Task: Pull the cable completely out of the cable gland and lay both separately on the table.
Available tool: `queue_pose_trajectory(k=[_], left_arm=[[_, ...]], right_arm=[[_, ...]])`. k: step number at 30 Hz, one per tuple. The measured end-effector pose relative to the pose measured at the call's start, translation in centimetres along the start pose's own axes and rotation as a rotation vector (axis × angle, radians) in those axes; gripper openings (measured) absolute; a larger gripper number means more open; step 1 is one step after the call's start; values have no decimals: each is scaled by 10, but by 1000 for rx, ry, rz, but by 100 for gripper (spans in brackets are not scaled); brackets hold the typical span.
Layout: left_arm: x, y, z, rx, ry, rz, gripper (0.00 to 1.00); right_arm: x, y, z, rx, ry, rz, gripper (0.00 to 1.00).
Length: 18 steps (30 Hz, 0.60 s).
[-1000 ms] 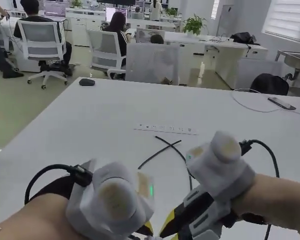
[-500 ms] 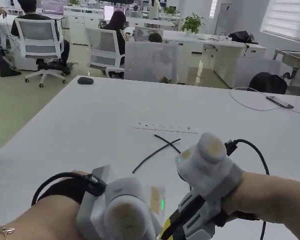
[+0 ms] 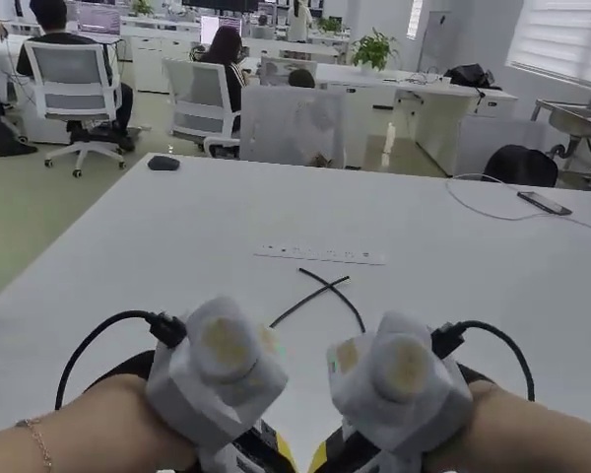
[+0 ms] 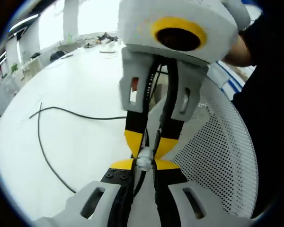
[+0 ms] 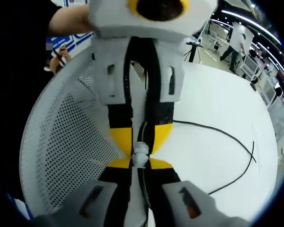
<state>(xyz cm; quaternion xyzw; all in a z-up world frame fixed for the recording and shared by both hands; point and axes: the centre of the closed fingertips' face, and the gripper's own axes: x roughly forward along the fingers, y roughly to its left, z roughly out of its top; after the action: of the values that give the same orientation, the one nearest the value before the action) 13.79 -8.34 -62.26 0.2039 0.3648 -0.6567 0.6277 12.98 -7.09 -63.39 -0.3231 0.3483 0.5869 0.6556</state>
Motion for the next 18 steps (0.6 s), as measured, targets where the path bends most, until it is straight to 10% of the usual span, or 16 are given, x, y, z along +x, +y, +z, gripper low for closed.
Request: queue_pose_trajectory(k=[7, 14, 18], left_arm=[[0, -2, 0, -98, 6, -89, 15], [0, -3, 1, -354, -14, -227, 15], [1, -2, 2, -352, -39, -232, 15]], right_arm=[[-6, -1, 4, -136, -4, -88, 11], [-7, -4, 4, -385, 65, -224, 10], [-7, -6, 1, -298, 32, -220, 11]])
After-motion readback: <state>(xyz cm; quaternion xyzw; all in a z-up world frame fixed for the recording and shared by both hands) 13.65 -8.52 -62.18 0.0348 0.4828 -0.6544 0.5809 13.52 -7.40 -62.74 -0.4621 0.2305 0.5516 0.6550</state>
